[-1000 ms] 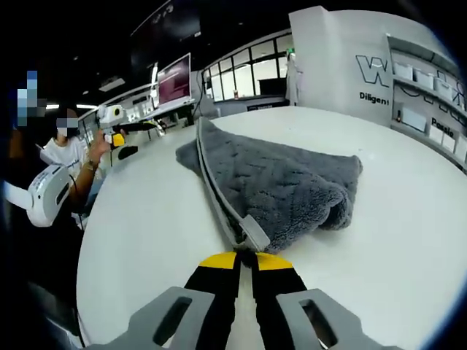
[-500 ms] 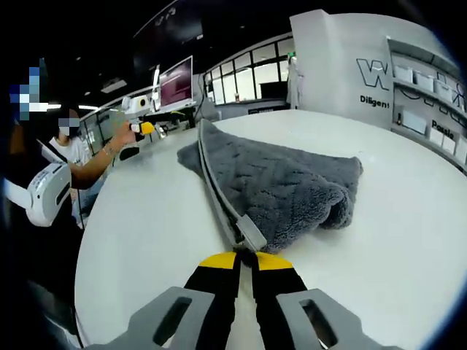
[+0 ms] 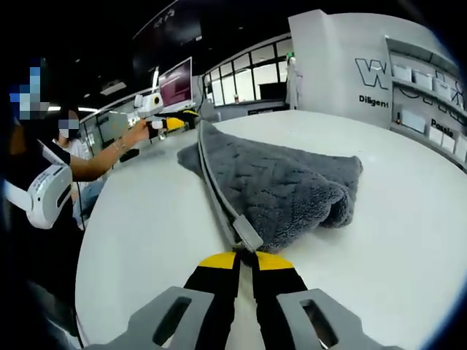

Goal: Open the folded towel by lifting each exposed corner and separating the folded layers until the towel lies flat within the target outline without major curled edges

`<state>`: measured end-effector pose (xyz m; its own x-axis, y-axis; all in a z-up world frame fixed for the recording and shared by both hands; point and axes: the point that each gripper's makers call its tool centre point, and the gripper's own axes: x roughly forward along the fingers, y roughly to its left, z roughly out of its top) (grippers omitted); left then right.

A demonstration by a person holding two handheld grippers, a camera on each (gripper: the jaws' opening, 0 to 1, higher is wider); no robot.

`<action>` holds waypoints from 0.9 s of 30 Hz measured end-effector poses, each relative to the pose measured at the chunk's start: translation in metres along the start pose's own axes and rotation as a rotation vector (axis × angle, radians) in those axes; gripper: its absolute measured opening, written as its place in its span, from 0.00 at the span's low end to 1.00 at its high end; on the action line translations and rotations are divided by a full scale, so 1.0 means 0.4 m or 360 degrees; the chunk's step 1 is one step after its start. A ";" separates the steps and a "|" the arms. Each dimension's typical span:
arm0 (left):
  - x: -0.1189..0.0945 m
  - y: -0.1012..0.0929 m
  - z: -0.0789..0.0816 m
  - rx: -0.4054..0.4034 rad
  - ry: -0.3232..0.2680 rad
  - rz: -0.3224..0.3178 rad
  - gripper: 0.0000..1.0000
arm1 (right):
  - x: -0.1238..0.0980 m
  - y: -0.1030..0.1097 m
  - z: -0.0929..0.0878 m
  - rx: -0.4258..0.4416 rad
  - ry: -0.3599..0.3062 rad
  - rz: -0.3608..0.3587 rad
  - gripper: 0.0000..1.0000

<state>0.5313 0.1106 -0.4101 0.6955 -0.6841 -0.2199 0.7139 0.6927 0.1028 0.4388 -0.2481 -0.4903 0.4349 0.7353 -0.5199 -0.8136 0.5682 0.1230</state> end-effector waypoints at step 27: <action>0.119 -0.022 -0.027 0.0326 0.0142 -0.0133 0.14 | 0.000 0.006 -0.015 0.0053 -0.0028 -0.0001 0.04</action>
<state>0.5571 0.0744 -0.4319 0.6298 -0.7078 -0.3199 0.7766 0.5676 0.2731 0.4344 -0.2489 -0.4949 0.4422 0.7414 -0.5048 -0.8004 0.5802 0.1509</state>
